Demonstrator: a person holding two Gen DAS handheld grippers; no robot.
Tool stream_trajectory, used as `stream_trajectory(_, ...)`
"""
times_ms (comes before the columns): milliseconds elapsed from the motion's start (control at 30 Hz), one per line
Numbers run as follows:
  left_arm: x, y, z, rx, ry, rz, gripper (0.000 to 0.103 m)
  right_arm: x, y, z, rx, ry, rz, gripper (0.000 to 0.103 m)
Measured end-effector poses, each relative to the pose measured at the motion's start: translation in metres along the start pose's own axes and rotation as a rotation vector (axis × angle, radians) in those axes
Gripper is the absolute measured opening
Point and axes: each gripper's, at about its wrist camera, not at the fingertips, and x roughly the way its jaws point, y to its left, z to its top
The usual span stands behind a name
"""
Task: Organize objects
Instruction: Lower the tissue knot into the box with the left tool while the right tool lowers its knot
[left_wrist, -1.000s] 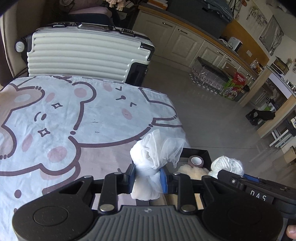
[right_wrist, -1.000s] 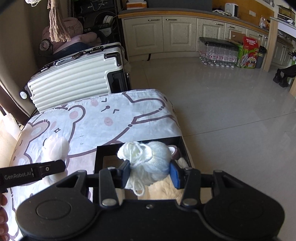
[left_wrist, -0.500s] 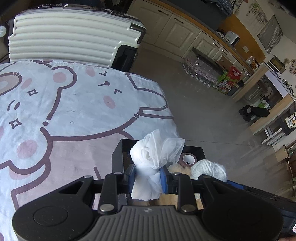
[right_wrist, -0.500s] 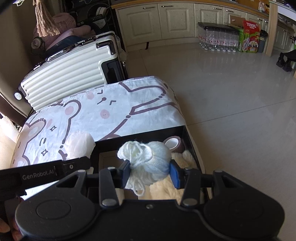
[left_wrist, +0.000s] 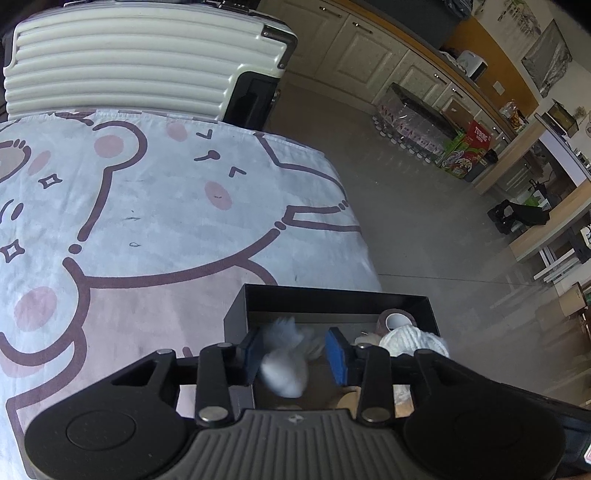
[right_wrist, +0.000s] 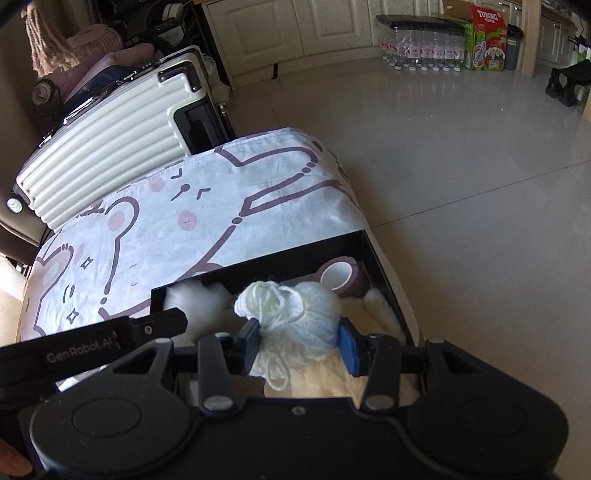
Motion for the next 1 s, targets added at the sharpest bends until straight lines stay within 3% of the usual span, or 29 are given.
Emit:
stream_trajectory(500,-0.014,0.013,0.012,0.027,-0.048,0.035,0.042,0.031,0.027,0.001,-0.035,0.046,0.015,0.046)
stream_trajectory(600,-0.012,0.016,0.012,0.027,-0.044,0.044,0.043,0.036,0.033,0.001,-0.044,0.058,0.027,0.050)
stream_trajectory(700,-0.011,0.019,0.012,0.029,-0.039,0.058,0.051,0.037,0.035,0.001,-0.047,0.058,0.007,0.060)
stream_trajectory(933,-0.012,0.021,0.012,0.032,-0.034,0.083,0.059,0.027,0.024,0.005,0.005,0.030,0.002,0.059)
stream_trajectory(1000,-0.013,0.020,0.011,0.036,-0.030,0.090,0.060,0.025,0.022,0.005,0.015,0.026,-0.004,0.054)
